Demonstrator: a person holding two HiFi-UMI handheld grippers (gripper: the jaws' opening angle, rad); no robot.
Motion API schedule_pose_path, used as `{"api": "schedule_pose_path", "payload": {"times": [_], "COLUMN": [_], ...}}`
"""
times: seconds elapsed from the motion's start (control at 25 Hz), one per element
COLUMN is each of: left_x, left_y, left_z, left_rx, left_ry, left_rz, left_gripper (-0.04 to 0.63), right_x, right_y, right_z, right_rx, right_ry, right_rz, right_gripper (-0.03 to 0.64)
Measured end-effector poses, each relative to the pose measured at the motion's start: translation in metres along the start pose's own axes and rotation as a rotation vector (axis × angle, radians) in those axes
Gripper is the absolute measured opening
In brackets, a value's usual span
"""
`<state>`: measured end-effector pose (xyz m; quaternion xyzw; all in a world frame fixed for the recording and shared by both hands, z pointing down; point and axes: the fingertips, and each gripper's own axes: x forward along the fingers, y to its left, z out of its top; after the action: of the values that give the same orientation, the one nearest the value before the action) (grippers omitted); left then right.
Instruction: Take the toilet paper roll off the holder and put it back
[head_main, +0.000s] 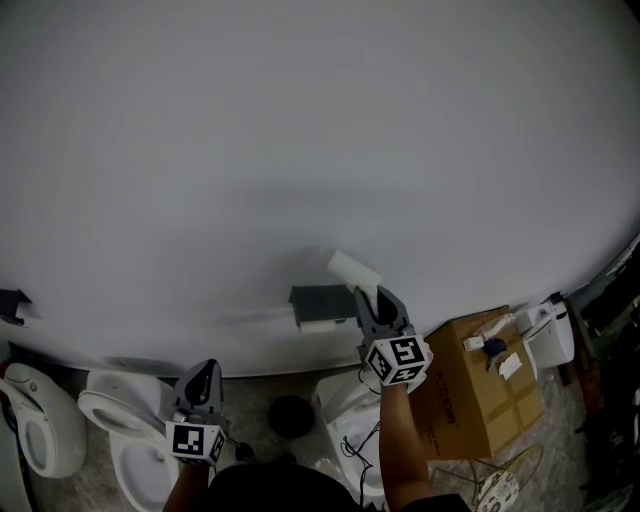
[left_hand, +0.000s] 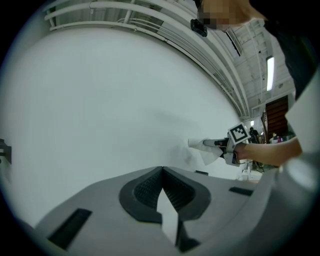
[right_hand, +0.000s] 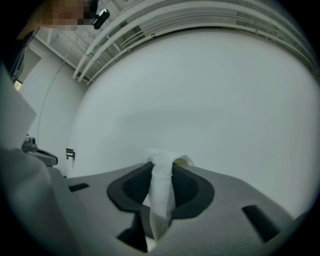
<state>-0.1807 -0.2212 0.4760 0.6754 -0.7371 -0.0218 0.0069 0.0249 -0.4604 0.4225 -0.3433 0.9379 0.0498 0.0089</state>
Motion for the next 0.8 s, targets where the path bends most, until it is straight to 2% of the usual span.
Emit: {"api": "schedule_pose_path", "payload": {"times": [0.2, 0.48, 0.8], "left_x": [-0.004, -0.007, -0.012], "left_y": [0.001, 0.005, 0.004], "left_z": [0.002, -0.002, -0.001], "left_rx": [0.000, -0.005, -0.006], "left_ry": [-0.005, 0.005, 0.000], "left_rz": [0.004, 0.010, 0.014], "left_gripper": [0.003, 0.003, 0.003], "right_x": [0.004, 0.011, 0.020], "right_y": [-0.001, 0.001, 0.007], "right_z": [-0.024, -0.056, -0.095], "right_rx": [0.003, 0.091, 0.095], "right_ry": [0.049, 0.100, 0.211], "right_rz": [-0.004, 0.010, 0.023], "right_gripper": [0.104, 0.100, 0.097]}}
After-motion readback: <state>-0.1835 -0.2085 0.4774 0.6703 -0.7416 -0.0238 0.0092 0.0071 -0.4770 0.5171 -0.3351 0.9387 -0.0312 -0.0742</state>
